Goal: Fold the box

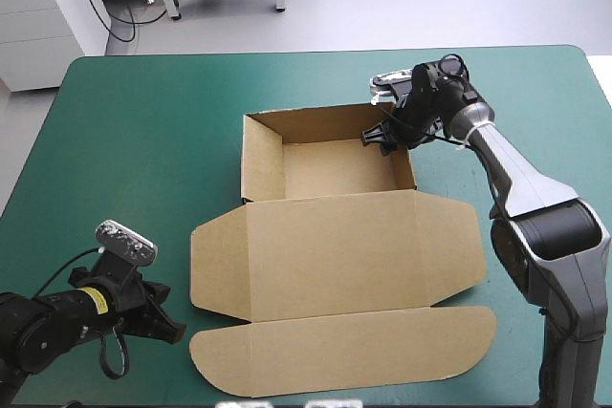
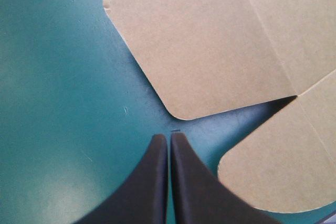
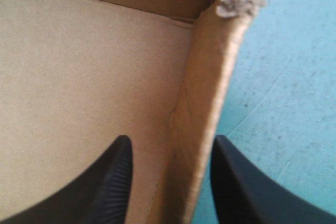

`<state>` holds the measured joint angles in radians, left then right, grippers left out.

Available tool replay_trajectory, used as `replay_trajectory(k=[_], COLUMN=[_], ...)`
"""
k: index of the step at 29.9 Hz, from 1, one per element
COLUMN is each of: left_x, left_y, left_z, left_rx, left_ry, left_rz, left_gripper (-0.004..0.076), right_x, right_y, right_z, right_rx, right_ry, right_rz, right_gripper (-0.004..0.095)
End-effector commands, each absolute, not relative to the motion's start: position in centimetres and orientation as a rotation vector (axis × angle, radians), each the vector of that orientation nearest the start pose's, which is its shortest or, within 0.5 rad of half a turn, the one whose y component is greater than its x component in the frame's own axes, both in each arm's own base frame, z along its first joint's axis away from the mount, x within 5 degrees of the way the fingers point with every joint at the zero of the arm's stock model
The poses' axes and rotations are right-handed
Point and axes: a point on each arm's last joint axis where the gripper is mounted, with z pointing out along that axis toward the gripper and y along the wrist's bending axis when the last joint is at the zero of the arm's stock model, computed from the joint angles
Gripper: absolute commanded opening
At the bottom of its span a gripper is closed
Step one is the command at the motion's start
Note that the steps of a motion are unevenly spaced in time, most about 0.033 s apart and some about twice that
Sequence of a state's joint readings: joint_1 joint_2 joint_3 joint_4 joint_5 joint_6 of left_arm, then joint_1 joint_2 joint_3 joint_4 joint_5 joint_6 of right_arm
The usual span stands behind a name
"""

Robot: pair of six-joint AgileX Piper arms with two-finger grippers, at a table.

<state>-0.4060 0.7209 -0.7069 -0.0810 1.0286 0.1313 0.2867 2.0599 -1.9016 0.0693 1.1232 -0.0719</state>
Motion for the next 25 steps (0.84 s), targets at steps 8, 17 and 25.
replay_trajectory(k=[8,17,25], left_x=[10.5,10.5,10.7], left_y=[-5.3,-5.3,-5.4], left_z=[31.6,31.5,31.7], left_rx=[0.614,0.616,0.606], left_ry=[2.382,2.385,2.353], left_rz=[-0.248,-0.245,-0.246], left_gripper=[-0.0008,-0.0008,-0.0008], right_x=[42.9,43.5,44.4], right_y=[13.0,10.1,1.3], right_z=[30.2,34.1,36.2], right_rx=[-0.472,-0.429,-0.24], right_ry=[2.636,2.487,2.45], right_rz=[0.135,-0.017,-0.175], right_gripper=[-0.0021,-0.0021,-0.0022])
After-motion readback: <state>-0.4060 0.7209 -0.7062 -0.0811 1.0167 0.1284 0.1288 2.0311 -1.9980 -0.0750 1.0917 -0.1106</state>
